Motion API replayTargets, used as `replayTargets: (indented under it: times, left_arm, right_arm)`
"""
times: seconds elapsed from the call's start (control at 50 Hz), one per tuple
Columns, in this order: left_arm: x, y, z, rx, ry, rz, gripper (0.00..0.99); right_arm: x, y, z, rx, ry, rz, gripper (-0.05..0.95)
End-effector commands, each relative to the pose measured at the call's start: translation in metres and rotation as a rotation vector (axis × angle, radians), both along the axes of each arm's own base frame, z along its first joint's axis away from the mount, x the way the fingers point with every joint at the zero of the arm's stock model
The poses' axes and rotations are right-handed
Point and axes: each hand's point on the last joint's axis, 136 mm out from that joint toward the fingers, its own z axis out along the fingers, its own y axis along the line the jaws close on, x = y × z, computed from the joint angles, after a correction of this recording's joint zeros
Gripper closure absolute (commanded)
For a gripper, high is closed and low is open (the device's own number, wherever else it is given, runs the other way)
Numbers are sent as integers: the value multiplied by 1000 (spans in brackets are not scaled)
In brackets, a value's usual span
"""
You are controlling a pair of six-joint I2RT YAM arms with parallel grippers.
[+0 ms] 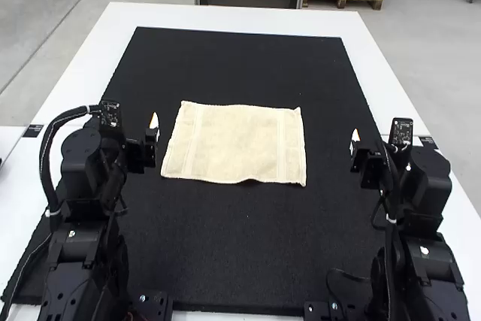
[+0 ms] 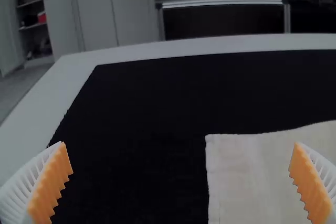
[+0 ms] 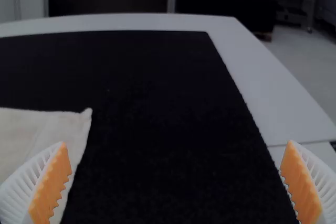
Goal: Fold the towel.
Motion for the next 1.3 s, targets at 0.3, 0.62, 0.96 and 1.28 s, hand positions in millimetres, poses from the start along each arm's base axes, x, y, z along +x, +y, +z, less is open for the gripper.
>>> replayTargets:
  times: [0.3, 0.62, 0.96, 1.28]
  left_arm:
    - [0, 3, 1, 11, -10, 16, 25]
    - [0, 1, 7, 38, -30, 6, 25]
    - [-28, 9, 123, 102, -445, 80, 30]
    - [-7, 17, 238, 15, -454, 99, 28]
  right_arm:
    - [0, 2, -2, 5, 4, 11, -20]
    - [0, 7, 1, -138, -8, 49, -16]
    - [-23, -22, 129, -229, -427, -155, -15]
    - [41, -32, 223, 107, -268, -130, -15]
